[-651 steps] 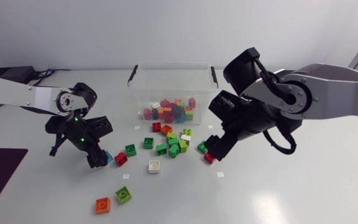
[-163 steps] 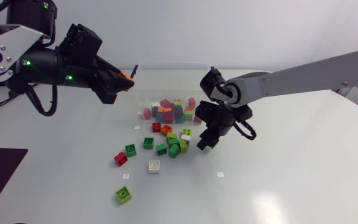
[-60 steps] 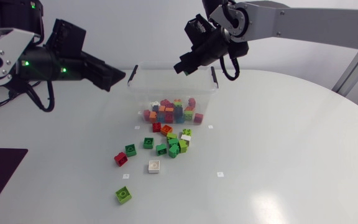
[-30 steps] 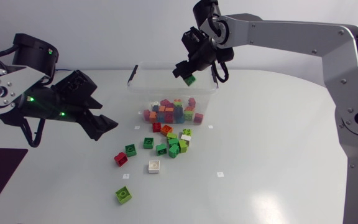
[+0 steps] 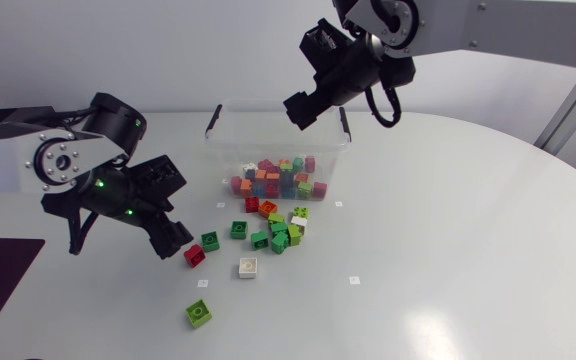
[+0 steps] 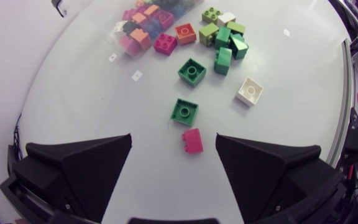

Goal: Place the duplo bricks in the container

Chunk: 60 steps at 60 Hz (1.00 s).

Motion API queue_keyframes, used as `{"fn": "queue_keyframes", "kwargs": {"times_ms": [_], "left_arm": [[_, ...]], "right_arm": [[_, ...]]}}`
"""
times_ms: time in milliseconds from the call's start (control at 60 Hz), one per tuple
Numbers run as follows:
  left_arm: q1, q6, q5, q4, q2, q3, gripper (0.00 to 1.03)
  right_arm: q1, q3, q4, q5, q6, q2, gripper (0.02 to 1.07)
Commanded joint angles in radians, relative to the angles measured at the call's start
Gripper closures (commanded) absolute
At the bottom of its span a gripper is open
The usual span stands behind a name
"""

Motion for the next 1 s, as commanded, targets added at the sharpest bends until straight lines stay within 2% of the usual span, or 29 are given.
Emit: {"fn": "queue_keyframes", "kwargs": {"times_ms": [0,183,250,433,500,583,650,800,983], "left_arm": [[-0.013,0.001,-0.015,-0.014,0.051,-0.036,0.12],[-0.013,-0.021,-0.042,-0.009,0.125,-0.040,0.12],[-0.013,-0.028,-0.042,-0.003,0.147,-0.039,0.18],[-0.025,-0.044,-0.042,0.020,0.216,-0.019,0.19],[-0.028,-0.057,-0.042,0.028,0.254,-0.008,0.26],[-0.028,-0.061,-0.042,0.044,0.295,0.003,0.28],[-0.028,-0.065,-0.042,0.052,0.312,0.012,0.35],[-0.030,-0.080,-0.038,0.077,0.335,0.027,0.59],[-0.028,-0.080,-0.026,0.098,0.332,0.020,0.65]], "right_arm": [[0.024,-0.099,-0.002,-0.015,-0.053,-0.065,0.08],[0.064,-0.254,0.001,-0.021,-0.085,-0.153,0.08],[0.074,-0.306,0.005,-0.023,-0.093,-0.177,0.08],[0.094,-0.430,0.016,-0.032,-0.125,-0.225,0.08],[0.094,-0.473,0.027,-0.044,-0.131,-0.232,0.08],[0.094,-0.524,0.050,-0.048,-0.133,-0.236,0.08],[0.104,-0.562,0.059,-0.058,-0.134,-0.237,0.08],[0.140,-0.622,0.071,-0.104,-0.180,-0.236,0.08],[0.165,-0.620,0.059,-0.187,-0.234,-0.220,0.08]]}}
